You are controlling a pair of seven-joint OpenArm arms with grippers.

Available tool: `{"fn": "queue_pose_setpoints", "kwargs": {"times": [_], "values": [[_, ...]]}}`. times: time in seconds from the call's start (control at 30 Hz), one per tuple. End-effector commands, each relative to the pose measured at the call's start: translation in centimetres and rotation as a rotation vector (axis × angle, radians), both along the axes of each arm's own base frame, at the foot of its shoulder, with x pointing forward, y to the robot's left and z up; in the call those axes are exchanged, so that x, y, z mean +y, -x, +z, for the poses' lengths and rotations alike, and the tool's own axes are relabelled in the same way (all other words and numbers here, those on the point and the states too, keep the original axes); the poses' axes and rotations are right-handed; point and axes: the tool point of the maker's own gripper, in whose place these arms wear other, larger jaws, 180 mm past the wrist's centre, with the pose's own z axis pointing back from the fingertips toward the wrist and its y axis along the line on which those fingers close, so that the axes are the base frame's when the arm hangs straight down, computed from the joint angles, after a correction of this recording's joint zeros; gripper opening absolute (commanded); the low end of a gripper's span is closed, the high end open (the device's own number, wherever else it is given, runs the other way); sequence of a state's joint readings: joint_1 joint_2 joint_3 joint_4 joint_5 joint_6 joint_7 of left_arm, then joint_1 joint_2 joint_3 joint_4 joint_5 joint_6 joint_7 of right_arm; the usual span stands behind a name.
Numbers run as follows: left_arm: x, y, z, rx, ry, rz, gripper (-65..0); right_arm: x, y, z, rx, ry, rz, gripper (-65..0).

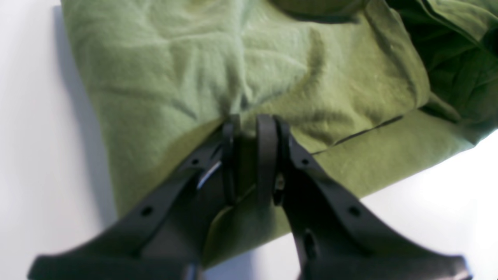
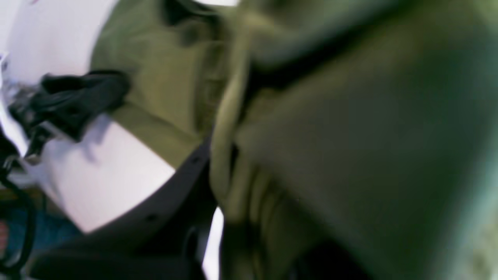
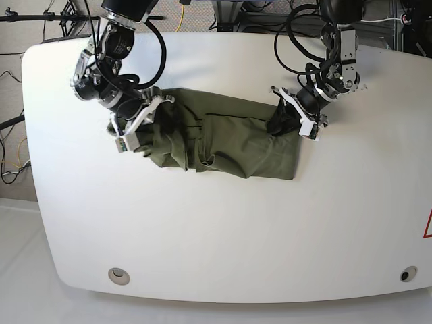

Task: Fold the T-shirt properly
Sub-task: 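Lift and fold the held end with the right gripper toward the left gripper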

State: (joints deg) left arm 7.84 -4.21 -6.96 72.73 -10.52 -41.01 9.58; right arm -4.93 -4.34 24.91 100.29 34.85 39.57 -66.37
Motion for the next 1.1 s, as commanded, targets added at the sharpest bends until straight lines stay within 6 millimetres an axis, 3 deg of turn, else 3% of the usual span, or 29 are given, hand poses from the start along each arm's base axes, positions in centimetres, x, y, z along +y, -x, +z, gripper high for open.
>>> {"fn": "queue_pose_setpoints", "kwargs": {"times": [0.0, 0.17, 0.23, 0.43, 0.5, 0.57, 0.7, 1.07], "values": [[0.6, 2.6, -3.4, 0.138, -0.128, -0.052, -59.0, 1.9, -1.1, 1.7, -0.064, -0.044, 0.038, -63.1], [0.5, 2.5, -3.3, 0.130, -0.122, -0.050, -59.1, 4.1, -1.0, 2.0, -0.070, -0.060, 0.098, -63.2], [0.3, 1.6, -2.4, 0.093, -0.092, -0.034, -59.3, 5.0, -1.2, 2.8, -0.087, -0.068, 0.122, -63.3], [0.2, 1.5, -2.3, 0.086, -0.086, -0.031, -59.2, 6.3, -1.2, 3.9, -0.109, -0.113, 0.156, -63.4], [0.2, 1.4, -2.1, 0.081, -0.083, -0.030, -59.2, 6.7, -1.3, 4.5, -0.126, -0.125, 0.167, -63.5], [0.3, 1.2, -2.0, 0.076, -0.073, -0.023, -58.8, 7.0, -1.9, 6.4, -0.181, -0.150, 0.183, -64.0], [0.3, 1.1, -1.8, 0.068, -0.066, -0.021, -58.8, 7.6, -2.0, 7.4, -0.208, -0.172, 0.196, -64.0], [0.3, 1.1, -1.9, 0.073, -0.070, -0.021, -58.8, 8.8, -1.6, 7.7, -0.206, -0.247, 0.225, -64.0]]}}
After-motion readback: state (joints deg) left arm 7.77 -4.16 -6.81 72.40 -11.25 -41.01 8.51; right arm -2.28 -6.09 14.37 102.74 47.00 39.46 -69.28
